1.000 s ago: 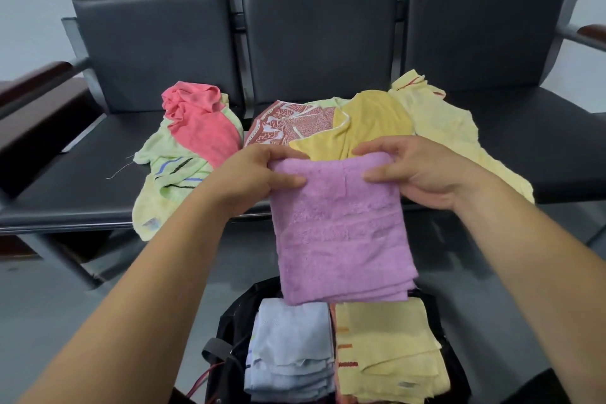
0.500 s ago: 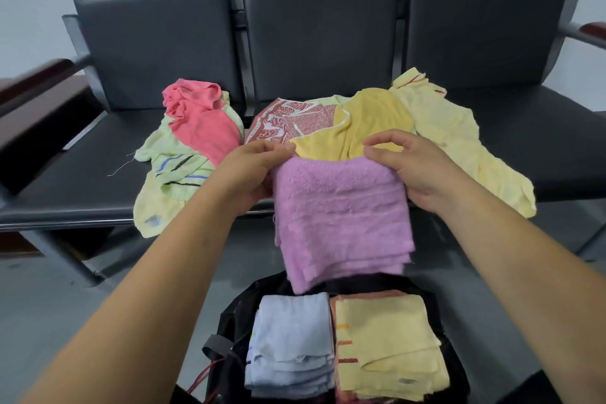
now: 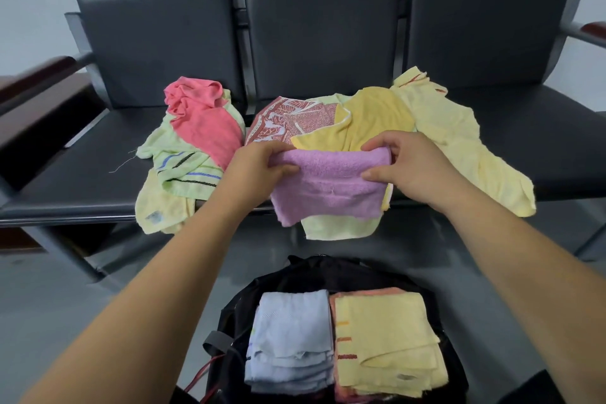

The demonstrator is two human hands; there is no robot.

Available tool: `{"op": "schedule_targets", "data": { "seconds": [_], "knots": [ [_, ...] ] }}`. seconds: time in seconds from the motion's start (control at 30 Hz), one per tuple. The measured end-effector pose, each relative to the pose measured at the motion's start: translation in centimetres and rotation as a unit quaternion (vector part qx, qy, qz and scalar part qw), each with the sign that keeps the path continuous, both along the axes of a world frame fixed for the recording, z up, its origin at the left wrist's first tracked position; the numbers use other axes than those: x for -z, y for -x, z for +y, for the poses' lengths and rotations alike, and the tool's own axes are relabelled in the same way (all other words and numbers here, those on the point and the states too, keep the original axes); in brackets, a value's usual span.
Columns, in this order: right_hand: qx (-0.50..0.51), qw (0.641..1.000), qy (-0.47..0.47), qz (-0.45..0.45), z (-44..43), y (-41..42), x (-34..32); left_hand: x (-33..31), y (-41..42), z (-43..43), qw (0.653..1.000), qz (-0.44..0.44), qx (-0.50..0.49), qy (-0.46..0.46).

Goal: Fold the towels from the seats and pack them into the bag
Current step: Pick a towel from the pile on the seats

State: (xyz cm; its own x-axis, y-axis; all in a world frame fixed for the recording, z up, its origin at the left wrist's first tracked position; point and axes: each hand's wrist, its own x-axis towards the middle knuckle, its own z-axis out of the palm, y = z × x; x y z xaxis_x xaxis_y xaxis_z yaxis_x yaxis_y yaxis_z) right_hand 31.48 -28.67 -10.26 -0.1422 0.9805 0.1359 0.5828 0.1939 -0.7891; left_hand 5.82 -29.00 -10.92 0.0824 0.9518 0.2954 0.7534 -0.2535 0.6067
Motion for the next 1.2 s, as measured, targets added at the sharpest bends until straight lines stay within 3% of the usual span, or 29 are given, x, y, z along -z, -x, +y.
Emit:
{"op": "schedule_targets", "data": {
  "seconds": [0.07, 0.23, 0.4, 0.5, 0.6, 0.7, 0.87, 1.07, 1.2],
  "knots": [
    [0.006, 0.998, -0.039, -0.041, -0.2, 0.4, 0.0, 0.2, 0.3, 0.1, 1.0, -0.007, -0.006, -0.01],
    [0.016, 0.997, -0.062, -0.043, -0.8, 0.7, 0.2, 0.8, 1.8, -0.2, 0.998, -0.046, 0.013, 0.052],
    [0.014, 0.998, -0.062, -0.03, -1.2, 1.1, 1.1, 0.8, 2.8, -1.7, 0.999, -0.037, 0.002, 0.012],
    [0.004, 0.997, -0.015, 0.081, -1.3, 1.8, 1.7, 1.0, 3.5, -2.7, 0.998, -0.058, -0.016, -0.011],
    [-0.001, 0.974, 0.071, 0.215, -1.8, 3.1, 2.5, 1.4, 3.8, -3.6, 0.994, -0.107, -0.015, -0.029],
    [-0.003, 0.956, 0.12, 0.267, -2.2, 4.5, 3.5, 2.8, 4.8, -4.1, 0.983, -0.181, -0.018, 0.012],
    [0.016, 0.952, 0.184, 0.246, -2.9, 6.7, 7.5, 7.5, 6.5, -5.1, 0.99, -0.1, -0.049, 0.089],
    [0.055, 0.952, 0.262, 0.149, -3.7, 7.7, 15.5, 14.7, 7.8, -7.3, 0.966, -0.059, -0.053, 0.247],
    [0.043, 0.912, 0.389, 0.124, -3.6, 7.7, 18.3, 17.9, 8.2, -8.4, 0.95, -0.04, -0.06, 0.305]
  ]
}}
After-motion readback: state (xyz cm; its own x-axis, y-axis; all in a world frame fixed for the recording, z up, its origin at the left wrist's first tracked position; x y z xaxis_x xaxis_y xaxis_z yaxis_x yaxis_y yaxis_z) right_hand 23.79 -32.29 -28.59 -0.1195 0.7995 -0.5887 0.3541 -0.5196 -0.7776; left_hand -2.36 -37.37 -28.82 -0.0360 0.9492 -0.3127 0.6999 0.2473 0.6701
